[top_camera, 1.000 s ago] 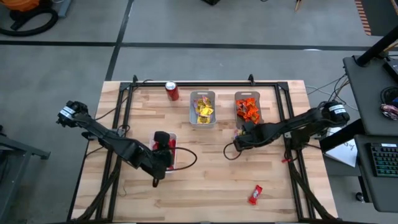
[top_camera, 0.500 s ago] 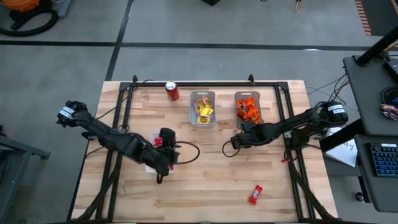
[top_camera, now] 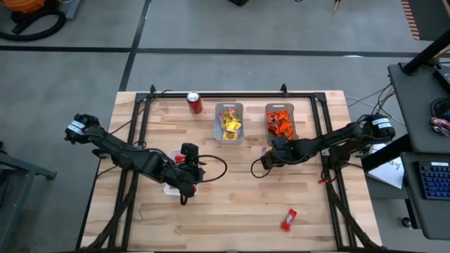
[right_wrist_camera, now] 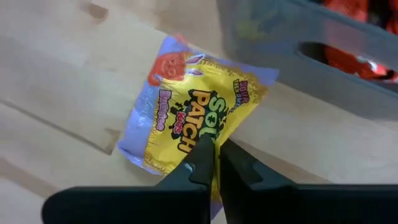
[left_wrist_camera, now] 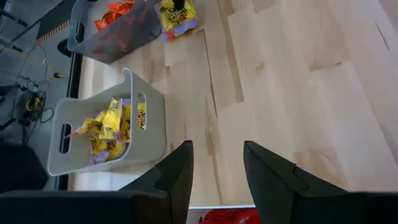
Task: Sort candy
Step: Put the yellow candy into the gray bin
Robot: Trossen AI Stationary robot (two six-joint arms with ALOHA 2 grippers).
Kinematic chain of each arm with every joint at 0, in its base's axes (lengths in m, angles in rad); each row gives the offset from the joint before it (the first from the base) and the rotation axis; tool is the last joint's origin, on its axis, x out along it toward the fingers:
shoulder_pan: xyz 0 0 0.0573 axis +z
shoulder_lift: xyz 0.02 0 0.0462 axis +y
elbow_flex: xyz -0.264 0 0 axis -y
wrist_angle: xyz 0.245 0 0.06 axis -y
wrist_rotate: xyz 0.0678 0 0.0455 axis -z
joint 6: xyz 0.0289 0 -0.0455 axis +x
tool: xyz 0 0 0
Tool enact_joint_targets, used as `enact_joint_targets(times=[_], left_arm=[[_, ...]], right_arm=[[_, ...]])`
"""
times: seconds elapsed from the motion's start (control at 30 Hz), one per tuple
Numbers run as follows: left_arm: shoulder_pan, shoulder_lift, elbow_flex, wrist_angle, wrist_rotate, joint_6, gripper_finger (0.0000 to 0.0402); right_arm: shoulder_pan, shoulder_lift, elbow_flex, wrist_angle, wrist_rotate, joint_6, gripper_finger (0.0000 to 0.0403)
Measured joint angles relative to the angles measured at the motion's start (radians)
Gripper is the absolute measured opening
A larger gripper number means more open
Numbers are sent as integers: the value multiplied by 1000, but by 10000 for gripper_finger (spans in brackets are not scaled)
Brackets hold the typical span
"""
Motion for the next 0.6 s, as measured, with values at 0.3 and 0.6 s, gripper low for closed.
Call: enact_joint_targets(times=[0.3, 0.6], left_arm=[[-19, -9, -53, -18, 1, -261, 126], [-151, -11, -56, -24, -5, -469, 126]], right_arm=[[58, -74, 0, 129, -5, -120, 9], [83, -167, 1, 278, -49, -299, 9]])
